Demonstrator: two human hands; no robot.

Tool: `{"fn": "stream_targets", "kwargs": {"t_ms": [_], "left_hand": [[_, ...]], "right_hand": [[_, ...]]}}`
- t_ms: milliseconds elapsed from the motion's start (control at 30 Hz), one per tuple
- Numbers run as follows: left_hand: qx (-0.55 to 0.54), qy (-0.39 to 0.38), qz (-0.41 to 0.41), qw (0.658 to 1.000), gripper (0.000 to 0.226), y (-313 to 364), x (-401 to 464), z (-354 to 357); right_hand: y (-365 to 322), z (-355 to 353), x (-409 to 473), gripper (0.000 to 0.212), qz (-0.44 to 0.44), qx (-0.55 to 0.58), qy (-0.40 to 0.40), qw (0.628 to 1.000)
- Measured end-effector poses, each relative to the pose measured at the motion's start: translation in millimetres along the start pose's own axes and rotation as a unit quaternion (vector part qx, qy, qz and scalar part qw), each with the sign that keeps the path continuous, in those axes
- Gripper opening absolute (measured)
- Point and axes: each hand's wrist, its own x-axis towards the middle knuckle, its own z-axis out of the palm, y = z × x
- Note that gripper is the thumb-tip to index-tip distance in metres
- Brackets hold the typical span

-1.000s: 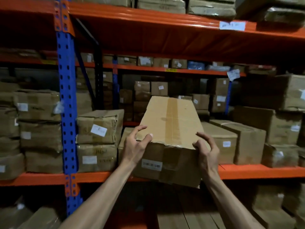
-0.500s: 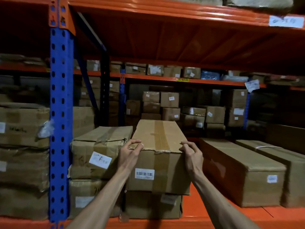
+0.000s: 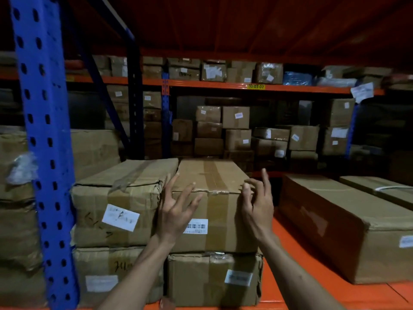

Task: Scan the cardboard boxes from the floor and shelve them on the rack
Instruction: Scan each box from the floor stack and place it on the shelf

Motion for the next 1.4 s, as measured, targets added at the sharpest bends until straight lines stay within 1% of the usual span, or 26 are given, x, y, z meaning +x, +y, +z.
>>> {"fn": "stream_targets", "kwargs": {"t_ms": [33,67,100,133,167,200,333,433,533,633,733,800,833,900,967,1000,1067,1133,1200,1267,1333,1400], "left_hand": [[0.054,-0.014,0.042,0.998,0.04,-2,-4,2],[0.106,-0.037,0.079,0.991,0.048,-3,-9,4],[0.146,-0.066,0.103,0.982,0.056,-3,-13,4],[0.173,-0.092,0.114,0.974,0.062,-3,-16,4],[0.188,-0.111,0.118,0.969,0.065,-3,-18,3],[0.193,-0.128,0.117,0.966,0.067,-3,-20,2],[0.206,-0.201,0.097,0.953,0.069,3,-29,-9],[0.208,-0.259,0.068,0.941,0.072,16,-53,-25],[0.186,-0.308,0.035,0.933,0.075,36,-83,-43],[0.148,-0.305,0.003,0.941,0.072,60,-115,-57],[0.1,-0.282,-0.02,0.954,0.061,92,-156,-63],[0.065,-0.298,-0.055,0.951,0.054,131,-196,-61],[0.051,-0.321,-0.09,0.941,0.052,153,-218,-61],[0.022,-0.376,-0.165,0.911,0.053,200,-265,-60],[-0.01,-0.447,-0.223,0.866,0.056,243,-307,-61],[-0.026,-0.503,-0.248,0.828,0.057,263,-327,-63],[-0.055,-0.615,-0.287,0.733,0.061,297,-371,-67],[-0.075,-0.699,-0.304,0.643,0.059,330,-415,-80],[-0.085,-0.747,-0.31,0.581,0.057,363,-456,-96],[-0.097,-0.766,-0.327,0.545,0.055,391,-496,-112],[-0.096,-0.776,-0.334,0.526,0.057,413,-535,-121],[-0.106,-0.781,-0.341,0.512,0.052,428,-573,-123]], "right_hand": [[4,0,-2,0.038,-0.051,-0.047,0.006,0.998],[8,-1,-4,0.041,-0.12,-0.104,0.014,0.987],[12,-2,-7,0.042,-0.19,-0.16,0.015,0.969],[17,-4,-9,0.045,-0.239,-0.205,0.009,0.949],[21,-7,-11,0.048,-0.262,-0.24,0.0,0.935],[24,-10,-13,0.052,-0.266,-0.27,-0.011,0.926],[20,-17,-23,0.064,-0.219,-0.351,-0.057,0.909],[9,-27,-39,0.072,-0.192,-0.361,-0.108,0.906],[7,-52,-67,0.074,-0.178,-0.358,-0.157,0.903],[9,-89,-93,0.074,-0.143,-0.343,-0.203,0.906],[22,-135,-125,0.075,-0.089,-0.307,-0.236,0.918],[36,-177,-159,0.077,-0.045,-0.284,-0.269,0.919],[45,-199,-179,0.078,-0.022,-0.278,-0.286,0.917],[62,-243,-219,0.081,0.041,-0.273,-0.329,0.903],[80,-284,-256,0.085,0.102,-0.273,-0.356,0.888],[88,-302,-275,0.087,0.135,-0.272,-0.367,0.879],[104,-336,-319,0.091,0.209,-0.264,-0.39,0.857],[117,-364,-366,0.095,0.281,-0.255,-0.41,0.83],[129,-385,-416,0.096,0.347,-0.242,-0.427,0.799],[141,-403,-468,0.087,0.398,-0.235,-0.449,0.765],[155,-416,-524,0.082,0.434,-0.239,-0.477,0.726],[170,-424,-579,0.084,0.459,-0.235,-0.497,0.698]]}}
